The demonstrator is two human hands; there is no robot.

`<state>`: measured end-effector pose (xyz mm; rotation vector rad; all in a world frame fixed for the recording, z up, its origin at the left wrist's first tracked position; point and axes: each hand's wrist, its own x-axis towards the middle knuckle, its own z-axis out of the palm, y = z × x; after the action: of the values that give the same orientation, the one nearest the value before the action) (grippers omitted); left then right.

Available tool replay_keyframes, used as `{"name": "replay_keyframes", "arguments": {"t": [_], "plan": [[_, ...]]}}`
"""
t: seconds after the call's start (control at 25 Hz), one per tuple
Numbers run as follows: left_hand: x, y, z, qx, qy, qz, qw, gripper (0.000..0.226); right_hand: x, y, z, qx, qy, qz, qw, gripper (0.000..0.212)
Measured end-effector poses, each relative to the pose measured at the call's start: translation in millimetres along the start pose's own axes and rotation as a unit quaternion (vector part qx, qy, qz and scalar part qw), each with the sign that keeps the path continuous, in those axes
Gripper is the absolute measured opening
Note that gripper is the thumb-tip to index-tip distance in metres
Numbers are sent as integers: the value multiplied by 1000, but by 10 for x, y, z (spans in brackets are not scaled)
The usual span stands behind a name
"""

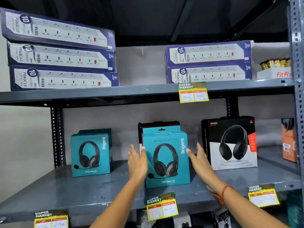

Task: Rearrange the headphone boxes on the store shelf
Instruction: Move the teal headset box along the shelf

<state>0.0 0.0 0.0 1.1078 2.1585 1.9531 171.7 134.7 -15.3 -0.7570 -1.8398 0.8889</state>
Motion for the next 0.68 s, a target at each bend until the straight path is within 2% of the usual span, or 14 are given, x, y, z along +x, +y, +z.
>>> {"name": "replay_keyframes", "arguments": {"t": [0.08, 0.2, 0.36, 0.48, 0.6, 0.68], "plan": [[9, -143, 128, 8, -1, -43, 999, 69, 85, 144, 74, 17, -36, 55, 998, 77], [-62, -382, 336, -31, 29, -39, 998, 74, 131, 382, 193, 73, -92, 58, 991, 72], [-147, -373, 438, -69, 53, -79, 993, 96, 91, 427, 193, 132, -124, 45, 982, 43], [-185, -180, 366, -9, 72, -81, 994, 102, 120, 371, 3, 137, -114, 18, 984, 23], [-213, 103, 246, 59, 109, -51, 991, 104, 157, 155, -259, 99, -78, 21, 992, 30], [-216, 248, 187, 84, 118, -49, 988, 103, 195, 32, -394, 75, -58, 12, 995, 51]]}}
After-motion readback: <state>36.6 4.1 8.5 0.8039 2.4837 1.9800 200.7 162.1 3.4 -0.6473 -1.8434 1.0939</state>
